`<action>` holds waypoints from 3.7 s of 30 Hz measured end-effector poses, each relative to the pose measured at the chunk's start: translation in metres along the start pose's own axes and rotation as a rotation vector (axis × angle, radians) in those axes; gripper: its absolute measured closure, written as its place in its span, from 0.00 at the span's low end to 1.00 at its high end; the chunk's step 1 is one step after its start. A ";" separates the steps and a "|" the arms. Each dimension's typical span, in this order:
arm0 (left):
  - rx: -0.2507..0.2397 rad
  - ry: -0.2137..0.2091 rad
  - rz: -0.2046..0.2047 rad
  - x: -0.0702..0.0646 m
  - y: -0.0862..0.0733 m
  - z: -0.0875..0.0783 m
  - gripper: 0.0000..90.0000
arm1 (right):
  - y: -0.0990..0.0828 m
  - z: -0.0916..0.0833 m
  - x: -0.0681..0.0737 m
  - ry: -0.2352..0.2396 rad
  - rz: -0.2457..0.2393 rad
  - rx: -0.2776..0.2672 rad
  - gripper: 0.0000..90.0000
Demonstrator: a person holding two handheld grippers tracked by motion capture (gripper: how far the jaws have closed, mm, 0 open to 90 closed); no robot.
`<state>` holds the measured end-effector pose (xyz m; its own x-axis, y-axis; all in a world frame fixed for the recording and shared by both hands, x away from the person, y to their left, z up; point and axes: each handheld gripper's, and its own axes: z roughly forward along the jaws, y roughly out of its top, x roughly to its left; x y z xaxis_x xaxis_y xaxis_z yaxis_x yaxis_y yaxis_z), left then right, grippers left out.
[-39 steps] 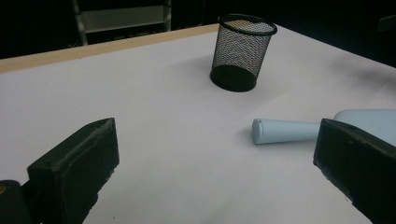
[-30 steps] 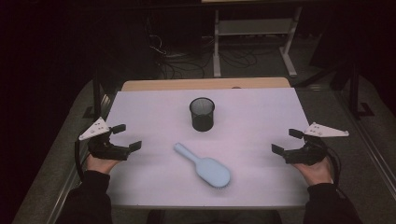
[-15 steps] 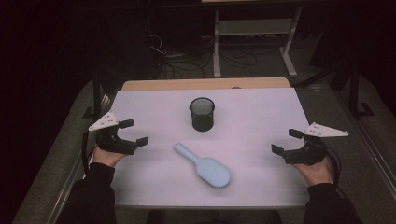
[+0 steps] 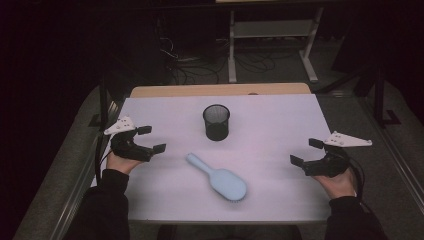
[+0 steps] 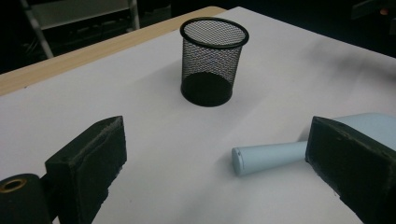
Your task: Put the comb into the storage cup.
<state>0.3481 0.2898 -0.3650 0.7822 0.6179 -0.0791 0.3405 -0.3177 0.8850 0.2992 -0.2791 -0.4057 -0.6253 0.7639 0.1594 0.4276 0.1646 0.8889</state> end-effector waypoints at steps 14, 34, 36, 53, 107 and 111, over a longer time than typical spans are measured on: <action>0.031 -0.032 0.029 -0.004 0.012 0.016 0.10 | 0.000 0.001 0.001 0.004 -0.005 0.008 0.00; 0.066 -0.069 0.040 -0.001 0.025 0.036 0.23 | 0.000 0.002 0.002 0.011 -0.008 0.015 0.00; 0.066 -0.072 0.039 -0.002 0.025 0.037 0.23 | 0.000 0.002 0.001 0.011 -0.009 0.015 0.00; 0.111 -0.120 0.094 -0.012 0.032 0.060 0.37 | 0.000 0.002 0.002 0.014 -0.012 0.017 0.00; 0.296 -0.212 0.163 -0.021 0.015 0.121 1.00 | -0.001 0.003 0.002 0.019 -0.013 0.022 0.00; 0.317 -0.197 0.167 -0.022 0.013 0.128 1.00 | -0.001 0.003 0.002 0.021 -0.014 0.024 0.00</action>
<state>0.4017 0.1803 -0.4107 0.9150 0.3990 -0.0603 0.3202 -0.6269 0.7102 0.2991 -0.2757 -0.4075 -0.6447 0.7482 0.1565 0.4341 0.1899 0.8806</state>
